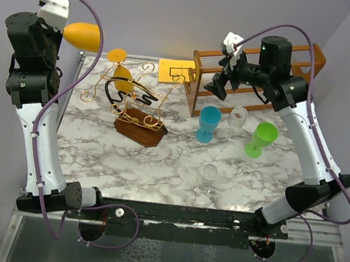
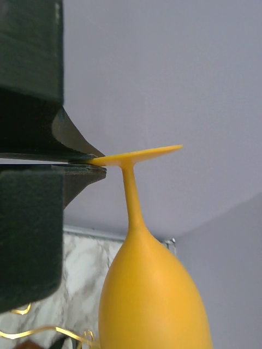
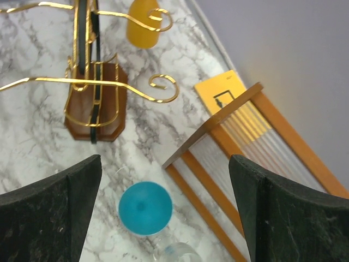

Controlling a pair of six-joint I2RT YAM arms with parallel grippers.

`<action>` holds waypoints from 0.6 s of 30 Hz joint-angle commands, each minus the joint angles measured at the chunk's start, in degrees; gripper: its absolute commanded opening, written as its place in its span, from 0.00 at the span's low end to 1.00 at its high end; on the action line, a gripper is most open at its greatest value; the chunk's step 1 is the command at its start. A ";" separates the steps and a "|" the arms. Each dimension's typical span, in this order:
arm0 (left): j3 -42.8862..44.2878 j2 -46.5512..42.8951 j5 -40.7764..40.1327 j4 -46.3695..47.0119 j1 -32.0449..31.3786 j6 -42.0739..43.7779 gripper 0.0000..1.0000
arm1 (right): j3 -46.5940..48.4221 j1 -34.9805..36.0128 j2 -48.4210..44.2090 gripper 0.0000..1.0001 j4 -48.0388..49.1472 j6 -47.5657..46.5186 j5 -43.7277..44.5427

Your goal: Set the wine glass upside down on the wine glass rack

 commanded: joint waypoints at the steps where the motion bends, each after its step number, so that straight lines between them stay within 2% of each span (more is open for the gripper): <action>1: -3.20 -3.13 -9.64 3.00 3.86 5.10 0.00 | -6.51 0.01 -5.32 0.99 -0.54 -3.78 -8.16; 9: -11.44 -5.54 -20.55 10.43 7.89 11.24 0.00 | -16.25 0.01 -8.55 1.00 0.75 -5.49 -11.40; 18: -11.00 -0.49 -20.96 11.89 9.82 13.73 0.00 | -24.99 0.01 -13.51 1.00 4.15 -6.02 -14.42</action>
